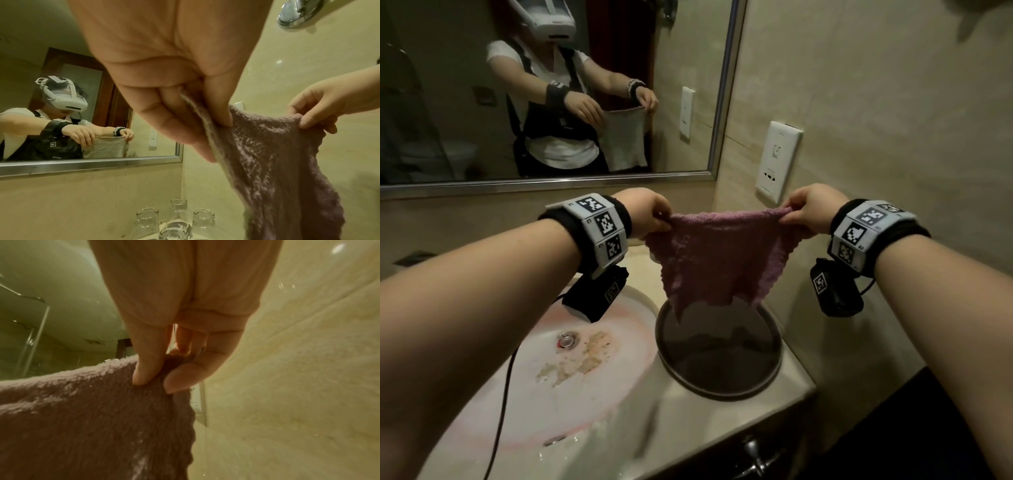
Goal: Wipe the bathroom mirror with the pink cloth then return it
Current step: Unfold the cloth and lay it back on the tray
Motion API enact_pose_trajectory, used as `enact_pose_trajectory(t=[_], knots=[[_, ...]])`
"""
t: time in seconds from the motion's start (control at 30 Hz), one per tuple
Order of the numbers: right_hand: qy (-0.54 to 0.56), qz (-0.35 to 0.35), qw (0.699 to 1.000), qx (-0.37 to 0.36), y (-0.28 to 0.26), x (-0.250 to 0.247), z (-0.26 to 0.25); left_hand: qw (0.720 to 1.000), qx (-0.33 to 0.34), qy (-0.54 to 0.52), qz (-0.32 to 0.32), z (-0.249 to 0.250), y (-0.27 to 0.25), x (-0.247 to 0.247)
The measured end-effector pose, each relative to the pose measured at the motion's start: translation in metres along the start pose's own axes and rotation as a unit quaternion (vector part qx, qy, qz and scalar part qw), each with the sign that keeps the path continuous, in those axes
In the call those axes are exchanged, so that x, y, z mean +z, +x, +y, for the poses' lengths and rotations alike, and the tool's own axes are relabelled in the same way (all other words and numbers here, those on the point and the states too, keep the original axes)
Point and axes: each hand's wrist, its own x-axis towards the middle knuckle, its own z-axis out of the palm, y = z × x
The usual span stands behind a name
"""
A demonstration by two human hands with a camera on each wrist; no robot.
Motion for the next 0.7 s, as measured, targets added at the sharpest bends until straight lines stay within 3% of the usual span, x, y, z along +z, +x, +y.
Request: enact_pose_trajectory(t=[0.1, 0.23, 0.33, 0.5, 0.7], knots=[[-0.033, -0.020, 0.999, 0.003, 0.002, 0.001, 0.007, 0.999, 0.002, 0.013, -0.032, 0.002, 0.004, 0.006], [-0.162, -0.179, 0.970, 0.028, 0.001, 0.000, 0.010, 0.990, 0.009, -0.052, -0.130, -0.001, 0.011, 0.026], [-0.228, -0.245, 0.942, 0.026, 0.003, 0.004, 0.014, 0.976, 0.022, -0.066, -0.206, 0.002, 0.014, 0.046], [-0.299, -0.262, 0.917, 0.020, 0.027, 0.042, 0.025, 0.979, 0.021, 0.039, -0.197, 0.001, 0.034, 0.083], [-0.221, -0.216, 0.951, -0.012, 0.062, 0.136, 0.051, 0.976, -0.066, 0.078, -0.193, -0.018, 0.075, 0.147]])
